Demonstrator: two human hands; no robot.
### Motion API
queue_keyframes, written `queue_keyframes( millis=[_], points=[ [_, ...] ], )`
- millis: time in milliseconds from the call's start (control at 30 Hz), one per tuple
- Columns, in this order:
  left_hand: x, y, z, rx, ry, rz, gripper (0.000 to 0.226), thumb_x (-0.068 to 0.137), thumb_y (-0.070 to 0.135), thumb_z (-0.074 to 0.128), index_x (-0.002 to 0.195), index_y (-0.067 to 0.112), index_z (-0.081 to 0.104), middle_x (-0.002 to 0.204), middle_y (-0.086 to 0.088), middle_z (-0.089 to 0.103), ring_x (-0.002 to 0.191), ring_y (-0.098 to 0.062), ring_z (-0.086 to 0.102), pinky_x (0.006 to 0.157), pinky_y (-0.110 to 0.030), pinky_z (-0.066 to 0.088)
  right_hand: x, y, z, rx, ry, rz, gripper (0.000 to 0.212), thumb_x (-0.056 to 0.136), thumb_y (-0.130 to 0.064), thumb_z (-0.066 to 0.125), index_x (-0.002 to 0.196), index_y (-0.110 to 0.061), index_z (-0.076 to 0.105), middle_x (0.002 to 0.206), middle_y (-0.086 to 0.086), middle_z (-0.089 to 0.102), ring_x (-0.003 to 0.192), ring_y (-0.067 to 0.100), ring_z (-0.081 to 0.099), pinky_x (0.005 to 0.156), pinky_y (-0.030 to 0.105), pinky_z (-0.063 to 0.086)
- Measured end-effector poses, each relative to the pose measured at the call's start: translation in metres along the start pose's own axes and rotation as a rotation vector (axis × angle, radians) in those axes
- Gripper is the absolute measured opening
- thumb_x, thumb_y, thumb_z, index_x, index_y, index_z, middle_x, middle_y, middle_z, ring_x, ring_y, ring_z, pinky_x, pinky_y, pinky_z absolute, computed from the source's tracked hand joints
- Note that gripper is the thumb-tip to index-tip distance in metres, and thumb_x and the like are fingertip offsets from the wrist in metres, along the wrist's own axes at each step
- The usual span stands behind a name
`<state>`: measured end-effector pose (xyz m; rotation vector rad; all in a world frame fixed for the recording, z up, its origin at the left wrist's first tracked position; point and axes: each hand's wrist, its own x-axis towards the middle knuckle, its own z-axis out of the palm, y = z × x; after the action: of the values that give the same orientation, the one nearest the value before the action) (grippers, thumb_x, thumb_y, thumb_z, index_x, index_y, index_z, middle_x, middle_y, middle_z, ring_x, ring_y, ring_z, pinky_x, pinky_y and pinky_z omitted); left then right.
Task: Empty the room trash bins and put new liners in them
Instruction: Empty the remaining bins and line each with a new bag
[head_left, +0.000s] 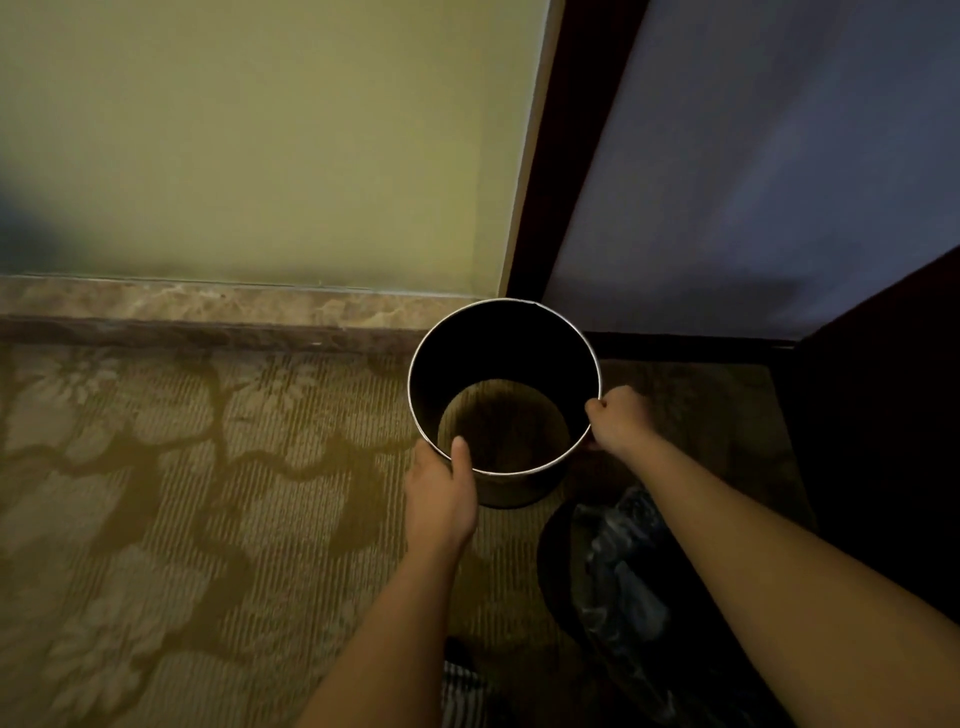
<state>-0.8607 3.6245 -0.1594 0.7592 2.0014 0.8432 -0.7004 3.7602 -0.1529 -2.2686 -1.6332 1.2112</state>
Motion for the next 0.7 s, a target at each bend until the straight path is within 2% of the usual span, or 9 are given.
queue_keyframes(
  millis=[167, 233, 333, 400, 467, 500, 533, 633, 700],
  points=[
    [0.004, -0.003, 0.014, 0.055, -0.072, -0.008, 0.044, 0.101, 0.036, 0.034, 0.138, 0.013, 0.039, 0.130, -0.008, 0.054, 0.119, -0.025, 0.051, 0.086, -0.030, 0.038, 0.024, 0.022, 0.015, 0.034, -0.028, 0.100, 0.029, 0.092, -0.013, 0.050, 0.112, 0.006, 0.060, 0.114, 0.026, 0.061, 0.103, 0.042, 0.061, 0.087, 0.051, 0.053],
    [0.001, -0.003, 0.019, 0.084, -0.121, 0.000, 0.046, 0.101, 0.038, 0.034, 0.140, 0.015, 0.037, 0.133, -0.006, 0.052, 0.121, -0.024, 0.049, 0.089, -0.031, 0.039, 0.023, 0.025, 0.013, 0.019, -0.033, 0.136, 0.031, 0.093, -0.010, 0.049, 0.119, 0.005, 0.057, 0.120, 0.027, 0.059, 0.108, 0.043, 0.059, 0.091, 0.050, 0.051],
    [-0.004, 0.004, 0.029, 0.149, -0.109, 0.012, 0.046, 0.100, 0.041, 0.034, 0.138, 0.016, 0.039, 0.132, -0.007, 0.052, 0.119, -0.025, 0.051, 0.096, -0.040, 0.043, 0.020, 0.030, 0.004, -0.039, -0.055, 0.108, 0.033, 0.097, -0.014, 0.043, 0.122, 0.003, 0.056, 0.125, 0.024, 0.056, 0.114, 0.039, 0.055, 0.091, 0.038, 0.046],
    [-0.010, 0.012, 0.034, 0.189, -0.057, -0.030, 0.041, 0.100, 0.039, 0.035, 0.125, 0.011, 0.049, 0.118, -0.009, 0.059, 0.106, -0.024, 0.057, 0.088, -0.039, 0.047, 0.014, 0.036, -0.008, -0.085, -0.060, 0.028, 0.033, 0.099, -0.021, 0.042, 0.119, 0.000, 0.058, 0.123, 0.022, 0.057, 0.113, 0.036, 0.055, 0.087, 0.033, 0.044],
    [-0.019, 0.017, 0.040, 0.155, -0.039, -0.099, 0.037, 0.101, 0.037, 0.034, 0.094, 0.009, 0.058, 0.096, -0.011, 0.064, 0.087, -0.023, 0.061, 0.078, -0.039, 0.048, 0.004, 0.042, -0.025, -0.126, -0.056, -0.067, 0.032, 0.099, -0.022, 0.042, 0.117, -0.002, 0.059, 0.123, 0.021, 0.058, 0.114, 0.035, 0.054, 0.087, 0.032, 0.042],
    [-0.025, 0.019, 0.042, 0.121, -0.042, -0.127, 0.039, 0.101, 0.037, 0.033, 0.084, 0.011, 0.057, 0.090, -0.011, 0.064, 0.084, -0.022, 0.062, 0.078, -0.041, 0.050, -0.001, 0.046, -0.035, -0.144, -0.045, -0.105, 0.031, 0.098, -0.021, 0.042, 0.116, -0.002, 0.060, 0.123, 0.022, 0.059, 0.115, 0.035, 0.053, 0.088, 0.032, 0.042],
    [-0.030, 0.020, 0.046, 0.102, -0.043, -0.137, 0.041, 0.101, 0.037, 0.032, 0.082, 0.012, 0.058, 0.088, -0.010, 0.065, 0.084, -0.022, 0.063, 0.080, -0.042, 0.052, -0.007, 0.052, -0.047, -0.156, -0.033, -0.135, 0.030, 0.098, -0.019, 0.043, 0.116, -0.002, 0.060, 0.123, 0.022, 0.059, 0.116, 0.036, 0.053, 0.089, 0.032, 0.041],
    [-0.046, 0.026, 0.057, 0.122, -0.010, -0.095, 0.044, 0.102, 0.036, 0.031, 0.103, 0.005, 0.062, 0.098, -0.010, 0.065, 0.092, -0.025, 0.061, 0.082, -0.037, 0.047, -0.020, 0.078, -0.081, -0.187, 0.001, -0.151, 0.031, 0.099, -0.018, 0.041, 0.121, -0.002, 0.058, 0.127, 0.021, 0.057, 0.119, 0.036, 0.050, 0.093, 0.033, 0.040],
    [-0.058, 0.028, 0.065, 0.139, -0.015, -0.071, 0.041, 0.102, 0.033, 0.032, 0.108, 0.003, 0.060, 0.102, -0.011, 0.062, 0.098, -0.028, 0.058, 0.079, -0.034, 0.042, -0.028, 0.101, -0.098, -0.197, 0.024, -0.114, 0.032, 0.100, -0.018, 0.040, 0.124, -0.004, 0.056, 0.128, 0.020, 0.056, 0.119, 0.036, 0.050, 0.095, 0.035, 0.040]
  ],
)
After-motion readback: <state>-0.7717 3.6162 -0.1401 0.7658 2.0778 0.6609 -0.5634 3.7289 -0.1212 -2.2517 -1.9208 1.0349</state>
